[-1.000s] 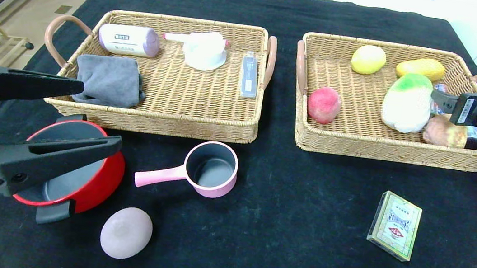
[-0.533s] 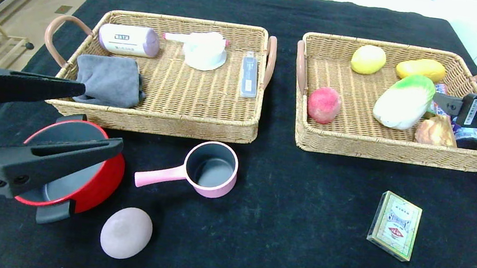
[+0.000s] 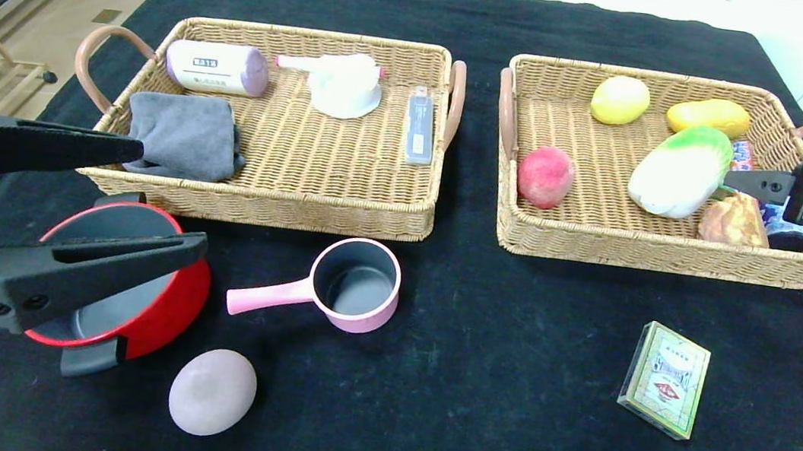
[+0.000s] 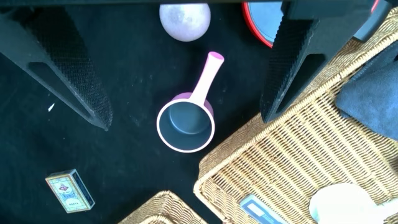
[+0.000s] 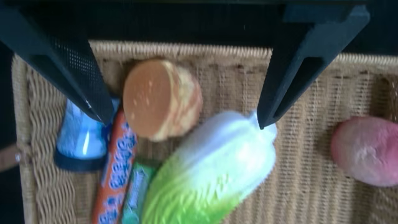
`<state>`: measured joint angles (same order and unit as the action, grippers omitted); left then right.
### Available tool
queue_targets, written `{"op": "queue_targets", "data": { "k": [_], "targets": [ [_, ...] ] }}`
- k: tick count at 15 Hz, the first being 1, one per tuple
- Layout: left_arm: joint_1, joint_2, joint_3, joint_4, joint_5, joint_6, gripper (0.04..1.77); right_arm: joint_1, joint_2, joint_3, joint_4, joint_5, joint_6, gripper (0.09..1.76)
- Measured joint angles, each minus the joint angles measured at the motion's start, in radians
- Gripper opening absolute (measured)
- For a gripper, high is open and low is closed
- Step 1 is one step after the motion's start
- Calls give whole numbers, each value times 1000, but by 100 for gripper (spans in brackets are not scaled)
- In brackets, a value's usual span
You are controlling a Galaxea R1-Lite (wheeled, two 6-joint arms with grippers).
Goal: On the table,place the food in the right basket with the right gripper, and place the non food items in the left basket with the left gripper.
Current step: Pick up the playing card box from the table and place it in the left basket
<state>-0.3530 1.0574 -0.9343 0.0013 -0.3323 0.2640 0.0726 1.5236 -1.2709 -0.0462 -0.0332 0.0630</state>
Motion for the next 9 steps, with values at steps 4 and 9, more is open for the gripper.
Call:
{"op": "queue_targets", "data": {
  "k": [4,9],
  "targets": [
    [0,0,0,0,0,0,172,21,-38,-87,272,0,84,170],
    [0,0,0,0,0,0,172,65,-48,-220,614,-13,232,170]
  ]
}}
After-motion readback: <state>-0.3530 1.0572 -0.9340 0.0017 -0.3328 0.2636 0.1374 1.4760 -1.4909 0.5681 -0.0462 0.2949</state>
